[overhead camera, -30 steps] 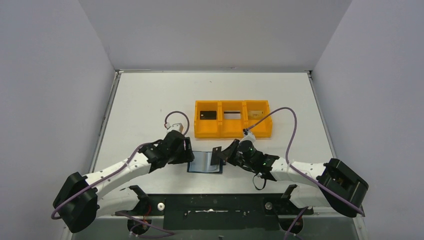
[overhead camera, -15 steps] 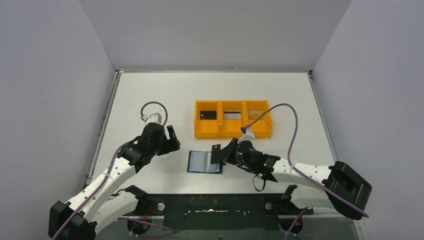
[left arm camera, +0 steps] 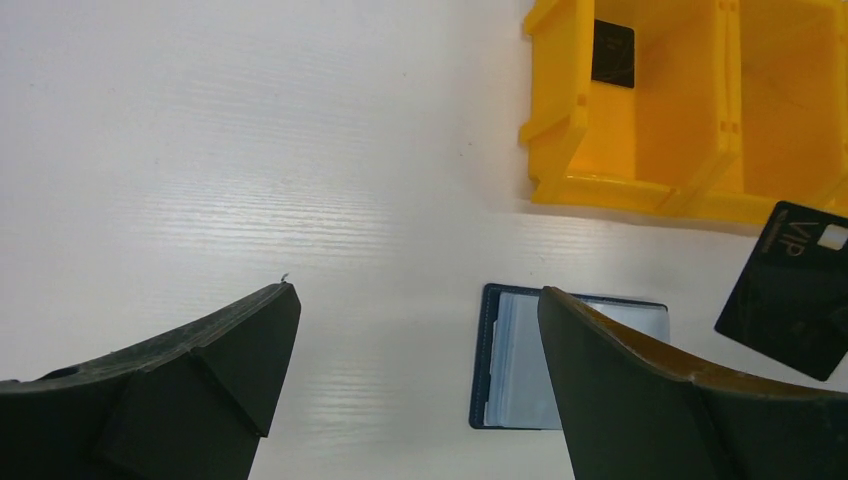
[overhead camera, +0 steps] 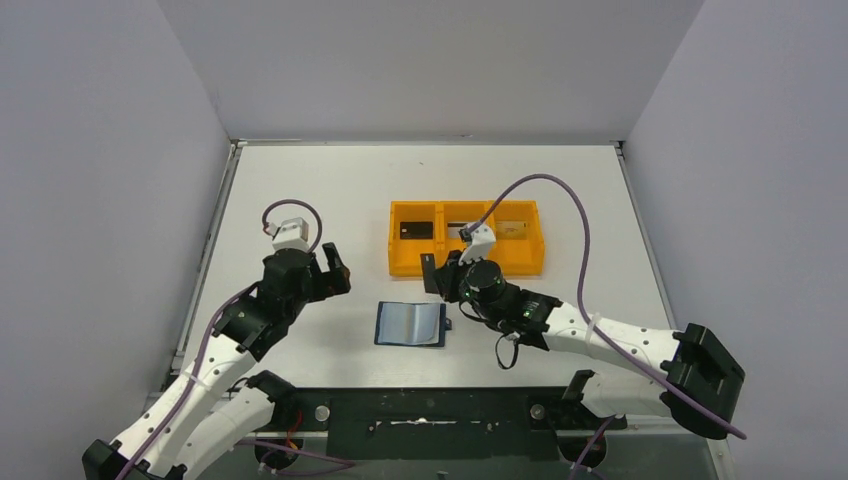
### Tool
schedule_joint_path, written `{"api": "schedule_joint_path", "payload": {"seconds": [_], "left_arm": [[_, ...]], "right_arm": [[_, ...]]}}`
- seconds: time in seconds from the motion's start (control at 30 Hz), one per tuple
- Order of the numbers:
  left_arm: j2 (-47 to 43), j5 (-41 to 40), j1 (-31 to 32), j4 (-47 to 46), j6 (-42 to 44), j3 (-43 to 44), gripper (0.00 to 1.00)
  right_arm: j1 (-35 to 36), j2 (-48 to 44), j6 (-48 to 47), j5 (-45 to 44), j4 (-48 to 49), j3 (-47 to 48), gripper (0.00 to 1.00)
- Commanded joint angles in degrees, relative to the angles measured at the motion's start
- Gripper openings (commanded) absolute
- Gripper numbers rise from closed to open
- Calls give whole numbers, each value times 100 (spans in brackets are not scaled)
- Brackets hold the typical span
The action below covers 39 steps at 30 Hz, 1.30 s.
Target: Take the credit cards out of the card holder
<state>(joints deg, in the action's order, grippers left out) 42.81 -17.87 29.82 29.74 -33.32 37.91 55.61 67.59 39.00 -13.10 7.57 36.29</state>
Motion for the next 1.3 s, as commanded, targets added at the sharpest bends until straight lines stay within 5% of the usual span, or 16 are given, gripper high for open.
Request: {"api": "schedule_joint_path", "payload": {"seconds": [0.0,0.2,0.6,1.27], "left_arm": [[-9,-386,-29,-259,253,119,92],[-231,-544,-13,50,203,256,92],[-624,-1153,-29,71,57,158,92],[-697,-1265,-47,145,-34,138,92]], "right_arm": [[59,152,-2322,-279,75,656,0],[385,795,-4633,-715,-385,1441,0],[435,1991,-7331,-364,-989,2514,0],[-456,2890,-8609,998,-1176,3263,0]]}}
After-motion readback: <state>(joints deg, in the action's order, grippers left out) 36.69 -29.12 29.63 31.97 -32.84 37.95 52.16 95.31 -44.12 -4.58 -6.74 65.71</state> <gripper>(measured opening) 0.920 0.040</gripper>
